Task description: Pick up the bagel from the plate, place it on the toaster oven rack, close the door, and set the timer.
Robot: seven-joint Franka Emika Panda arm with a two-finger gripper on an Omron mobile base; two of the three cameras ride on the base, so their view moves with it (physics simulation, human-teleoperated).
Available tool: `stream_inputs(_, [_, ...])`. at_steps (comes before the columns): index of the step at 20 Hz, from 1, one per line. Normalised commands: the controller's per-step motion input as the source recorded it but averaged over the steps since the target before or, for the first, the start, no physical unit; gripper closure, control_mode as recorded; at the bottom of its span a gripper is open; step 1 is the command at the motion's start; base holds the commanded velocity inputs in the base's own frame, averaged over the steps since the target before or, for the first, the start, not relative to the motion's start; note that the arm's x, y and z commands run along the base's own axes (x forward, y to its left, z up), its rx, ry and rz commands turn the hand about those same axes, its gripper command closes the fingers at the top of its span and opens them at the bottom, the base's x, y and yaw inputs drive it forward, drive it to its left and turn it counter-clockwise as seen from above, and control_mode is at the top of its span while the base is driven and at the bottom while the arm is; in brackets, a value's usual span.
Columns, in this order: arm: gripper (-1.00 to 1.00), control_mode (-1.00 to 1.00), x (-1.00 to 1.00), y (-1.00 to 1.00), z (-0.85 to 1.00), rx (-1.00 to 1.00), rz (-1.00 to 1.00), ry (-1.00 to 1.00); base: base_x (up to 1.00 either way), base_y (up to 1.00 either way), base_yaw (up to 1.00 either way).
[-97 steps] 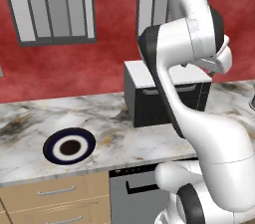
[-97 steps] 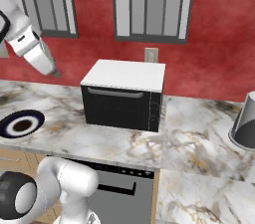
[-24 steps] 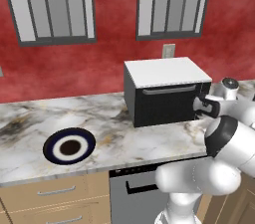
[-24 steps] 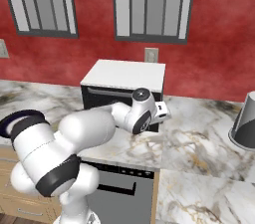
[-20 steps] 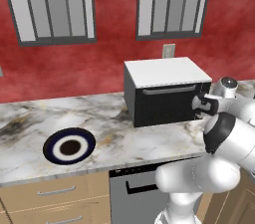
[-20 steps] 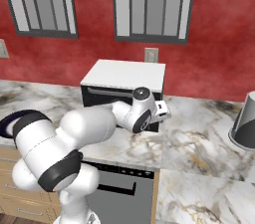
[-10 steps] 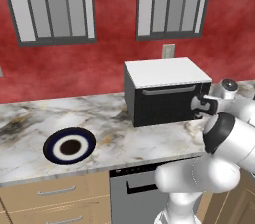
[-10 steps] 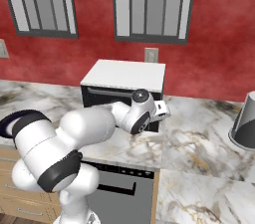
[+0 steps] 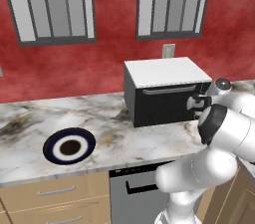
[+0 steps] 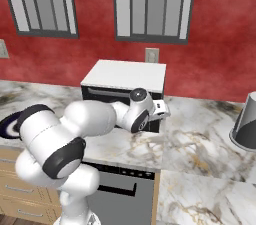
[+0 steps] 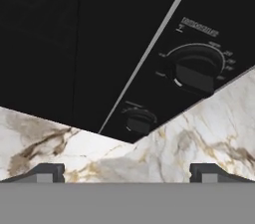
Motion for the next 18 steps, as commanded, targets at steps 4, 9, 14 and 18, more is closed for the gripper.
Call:
stream_inputs(4, [-1.00, -1.00, 0.07, 0.00, -0.08, -0.02, -0.05, 0.00, 0.00, 0.00, 0.00])
stream_inputs(9, [-1.00, -1.00, 0.05, 0.00, -0.08, -0.01, -0.06, 0.00, 0.00, 0.00, 0.00])
stream_inputs(14, [-1.00, -1.00, 0.07, 0.00, -0.03, -0.01, -0.04, -0.04, 0.00, 0.00, 0.00])
stream_inputs(18, [-1.00, -1.00, 0.04, 0.00, -0.04, -0.02, 0.00, -0.11, 0.00, 0.00, 0.00])
